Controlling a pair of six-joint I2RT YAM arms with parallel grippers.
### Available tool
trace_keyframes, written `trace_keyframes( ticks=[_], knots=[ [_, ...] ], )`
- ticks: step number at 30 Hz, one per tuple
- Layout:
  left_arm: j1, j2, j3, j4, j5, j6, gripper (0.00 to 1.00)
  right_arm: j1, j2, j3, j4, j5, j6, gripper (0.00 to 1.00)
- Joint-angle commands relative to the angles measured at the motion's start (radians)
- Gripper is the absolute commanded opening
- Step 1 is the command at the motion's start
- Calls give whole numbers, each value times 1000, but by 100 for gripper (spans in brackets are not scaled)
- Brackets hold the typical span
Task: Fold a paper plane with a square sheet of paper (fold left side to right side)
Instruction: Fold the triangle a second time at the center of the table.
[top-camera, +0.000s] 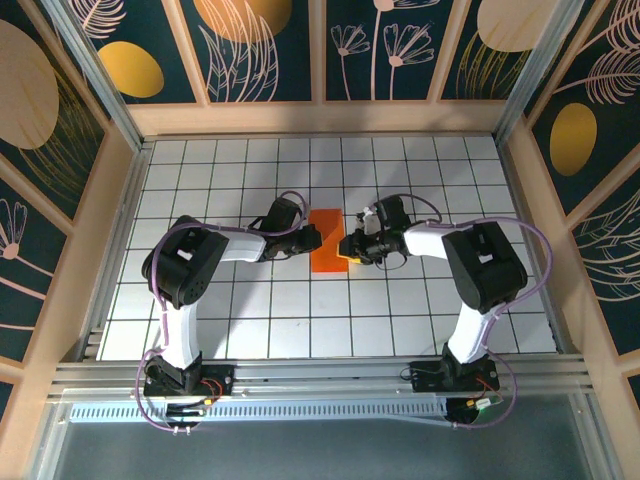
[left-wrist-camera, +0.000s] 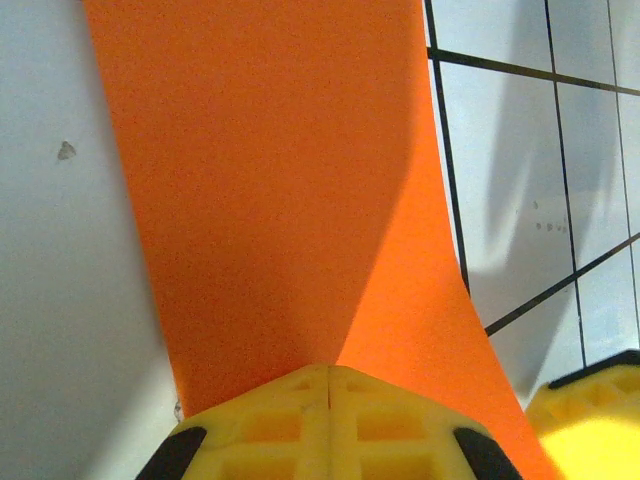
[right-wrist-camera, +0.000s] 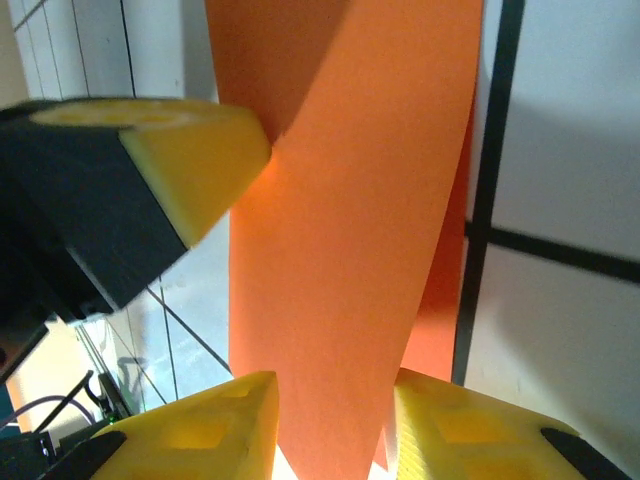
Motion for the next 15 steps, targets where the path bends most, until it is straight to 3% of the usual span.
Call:
trace_keyframes(
  ticks=[1, 15],
  knots=[
    [-9, 0, -31, -43, 12, -18, 0, -14, 36, 50, 31, -24, 11, 33],
    [-8, -21, -34, -16, 29, -28, 0, -48, 155, 168, 10, -20, -27, 26]
  ],
)
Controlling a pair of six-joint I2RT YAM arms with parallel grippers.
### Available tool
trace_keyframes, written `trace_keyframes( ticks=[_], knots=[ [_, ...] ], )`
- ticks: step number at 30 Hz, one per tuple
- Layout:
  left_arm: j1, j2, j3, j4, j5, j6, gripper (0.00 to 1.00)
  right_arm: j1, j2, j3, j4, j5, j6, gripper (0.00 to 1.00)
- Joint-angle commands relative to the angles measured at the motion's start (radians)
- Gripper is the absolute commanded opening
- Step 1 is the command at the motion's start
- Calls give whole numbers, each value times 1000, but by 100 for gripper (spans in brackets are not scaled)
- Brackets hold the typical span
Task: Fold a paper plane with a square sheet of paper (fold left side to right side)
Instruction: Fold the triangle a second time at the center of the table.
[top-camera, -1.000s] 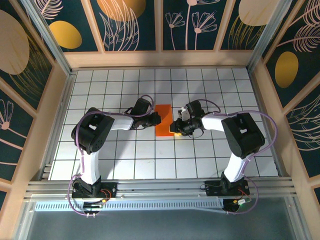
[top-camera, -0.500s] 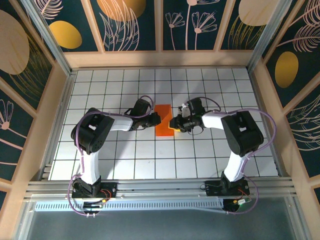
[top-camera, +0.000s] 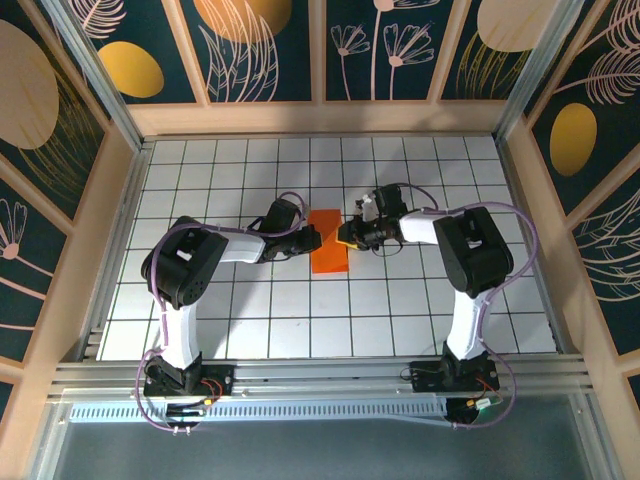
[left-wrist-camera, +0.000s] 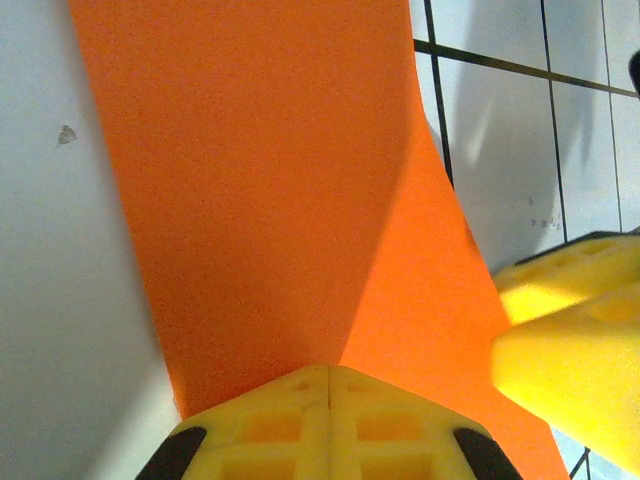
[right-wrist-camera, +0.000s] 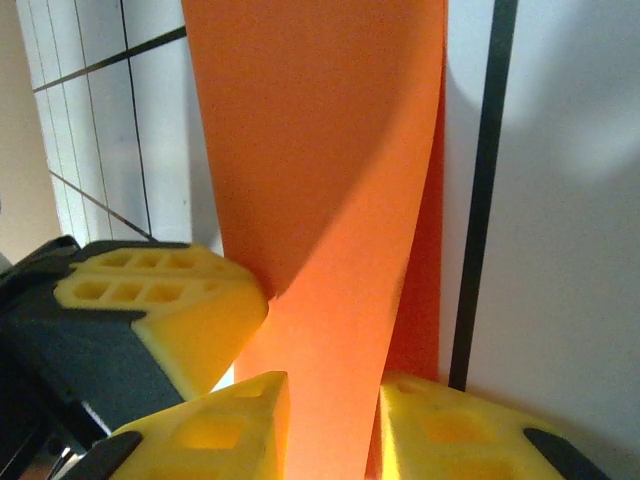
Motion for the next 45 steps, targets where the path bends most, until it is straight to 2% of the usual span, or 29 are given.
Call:
trace_keyframes(
  ticks=[1, 5, 11, 17, 22, 25, 30, 36, 41, 45],
  knots=[
    [-9, -20, -21, -28, 20, -15, 0, -12, 23, 25, 0, -18, -24, 25],
    [-9, -50, -21, 3, 33, -35, 4, -18, 30, 23, 0, -27, -28, 17],
    [-11, -167, -44, 9, -33, -13, 19, -24, 4, 6, 10, -57, -6, 1],
    [-59, -348, -103, -44, -149, 118, 29, -30, -44, -30, 26, -79, 58, 0],
    [-166, -438, -160, -95, -230, 237, 40, -30, -65, -49, 35, -84, 108, 0],
    [-251, -454, -172, -145, -315, 300, 47, -30, -67, -48, 26, -77, 110, 0],
    [-381, -407, -121, -235, -468, 367, 52, -31, -75, -47, 3, -51, 106, 0],
    [-475, -265, -1, -318, -634, 414, 63, -28, -75, -48, 5, -48, 107, 0],
    [-512, -123, 116, -391, -759, 443, 70, -28, -75, -51, 7, -51, 106, 0],
    [-515, -73, 158, -417, -838, 430, 72, -28, -76, -54, 6, -52, 103, 0]
  ],
)
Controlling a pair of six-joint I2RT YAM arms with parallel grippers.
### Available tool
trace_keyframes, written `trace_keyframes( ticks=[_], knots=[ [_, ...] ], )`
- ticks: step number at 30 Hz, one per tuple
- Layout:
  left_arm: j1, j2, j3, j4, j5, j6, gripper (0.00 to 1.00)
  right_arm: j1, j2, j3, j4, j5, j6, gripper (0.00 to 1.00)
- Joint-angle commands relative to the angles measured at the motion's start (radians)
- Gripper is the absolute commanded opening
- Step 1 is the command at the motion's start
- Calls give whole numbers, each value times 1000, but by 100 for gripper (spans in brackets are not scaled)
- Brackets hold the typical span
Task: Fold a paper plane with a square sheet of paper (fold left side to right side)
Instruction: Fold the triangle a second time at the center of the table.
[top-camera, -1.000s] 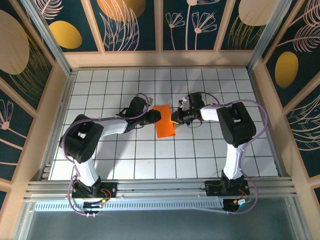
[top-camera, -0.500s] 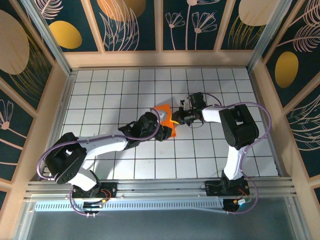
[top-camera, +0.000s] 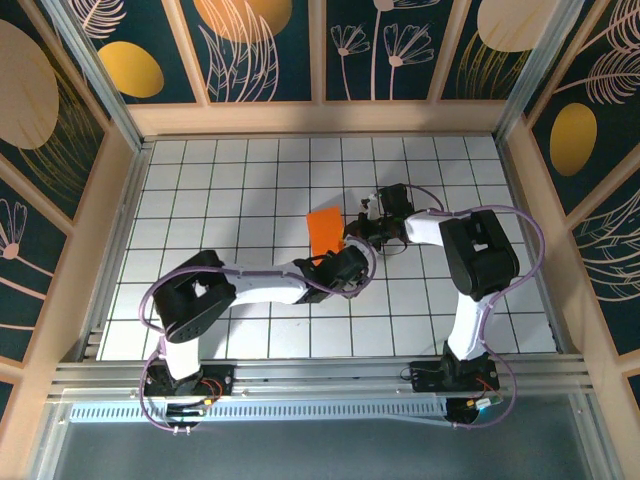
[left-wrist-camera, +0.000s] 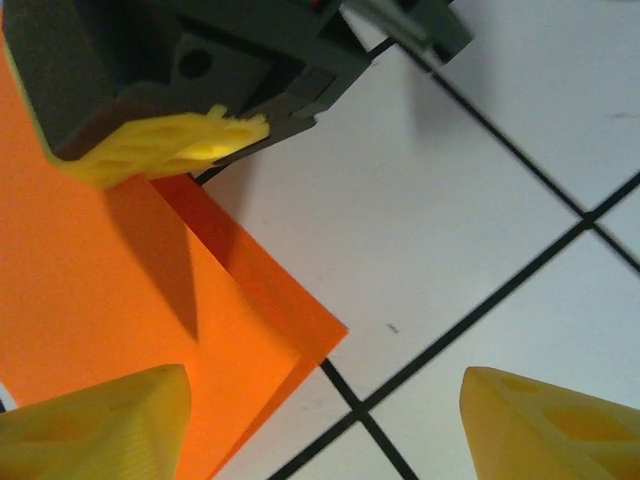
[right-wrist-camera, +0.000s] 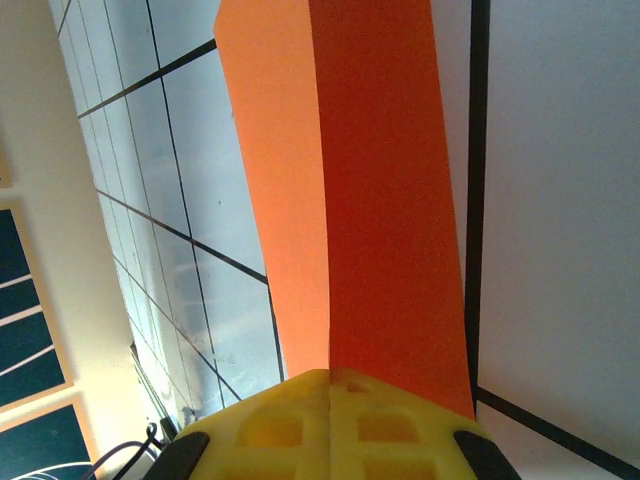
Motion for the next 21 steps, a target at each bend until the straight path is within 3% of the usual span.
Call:
trace_keyframes(
  ticks=[1, 8, 11, 17, 21],
  knots=[
    [0, 25, 40, -72, -130, 11, 73, -4, -32, -20, -9, -3, 2, 0],
    [-1, 50, 51, -81, -171, 6, 70, -4, -26, -21, 1, -6, 3, 0],
    [0, 60, 53, -84, -175, 3, 58, -3, -27, -22, 2, -7, 3, 0],
    [0, 47, 47, -79, -177, -6, 24, -2, -29, -18, -6, -3, -3, 0],
    [0, 25, 36, -67, -173, -17, 10, -4, -37, -11, -12, 4, -11, 2]
  ],
)
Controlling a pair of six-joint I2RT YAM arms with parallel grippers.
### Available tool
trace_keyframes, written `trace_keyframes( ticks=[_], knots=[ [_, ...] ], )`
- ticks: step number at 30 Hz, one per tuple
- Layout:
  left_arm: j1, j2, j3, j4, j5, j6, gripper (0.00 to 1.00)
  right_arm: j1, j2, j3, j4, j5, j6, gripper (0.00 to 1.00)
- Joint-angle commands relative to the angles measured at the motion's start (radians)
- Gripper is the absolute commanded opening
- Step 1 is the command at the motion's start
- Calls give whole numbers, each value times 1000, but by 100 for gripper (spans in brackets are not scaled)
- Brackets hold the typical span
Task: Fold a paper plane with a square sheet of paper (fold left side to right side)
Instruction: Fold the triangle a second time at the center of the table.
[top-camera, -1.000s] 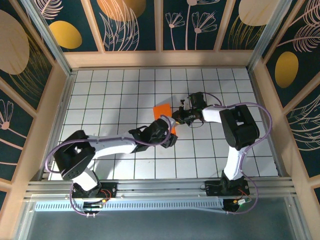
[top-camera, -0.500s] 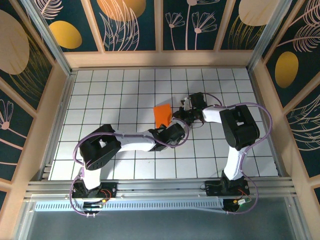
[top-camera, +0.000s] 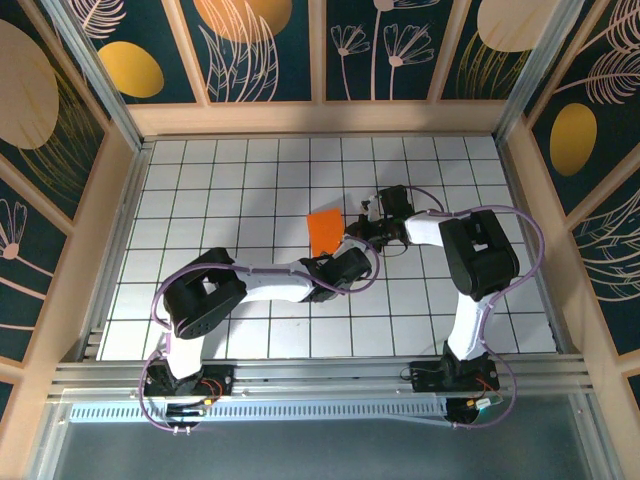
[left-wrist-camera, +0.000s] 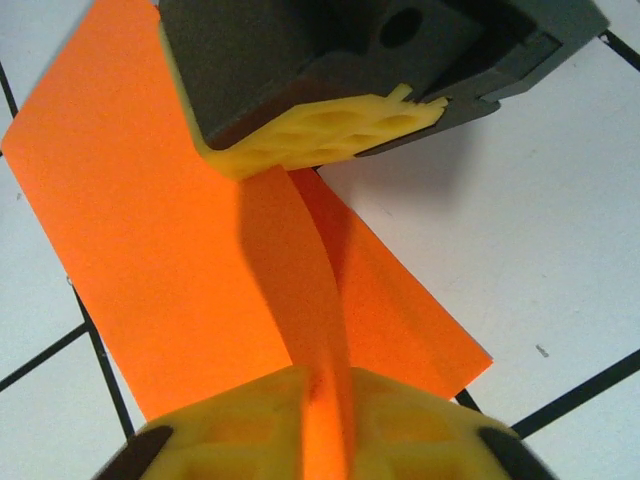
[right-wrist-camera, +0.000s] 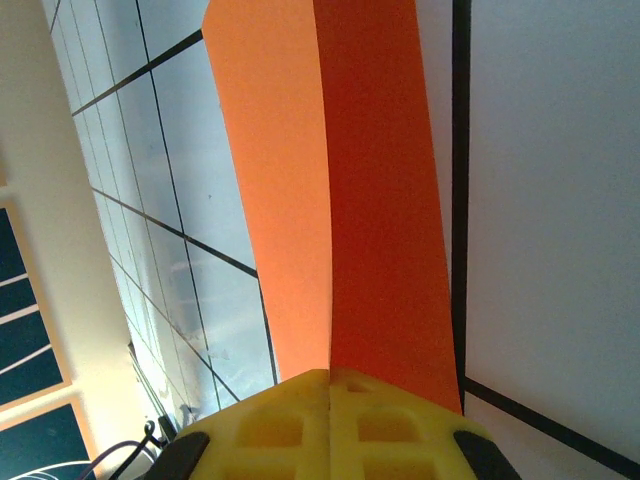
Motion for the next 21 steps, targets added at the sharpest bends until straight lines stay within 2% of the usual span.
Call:
trace_keyframes(
  ticks=[1, 6, 9, 12, 18, 21],
  knots=[
    [1, -29, -1, -1, -11, -11, 8, -4, -41, 3, -14, 5, -14, 4],
    [11, -74, -29, 27, 39, -23, 0, -15, -86, 9, -7, 25, -39, 18],
    [38, -110, -61, 54, 117, -37, 0, -33, -128, 0, 1, 44, -60, 29],
    [82, -153, -104, 100, 242, -56, 0, -62, -173, -23, 4, 62, -79, 37],
    [205, -228, -217, 250, 587, -148, 0, -95, -248, -82, -38, 99, -154, 37],
    [255, -228, -260, 331, 732, -232, 0, -98, -281, -122, -41, 94, -179, 27]
  ],
)
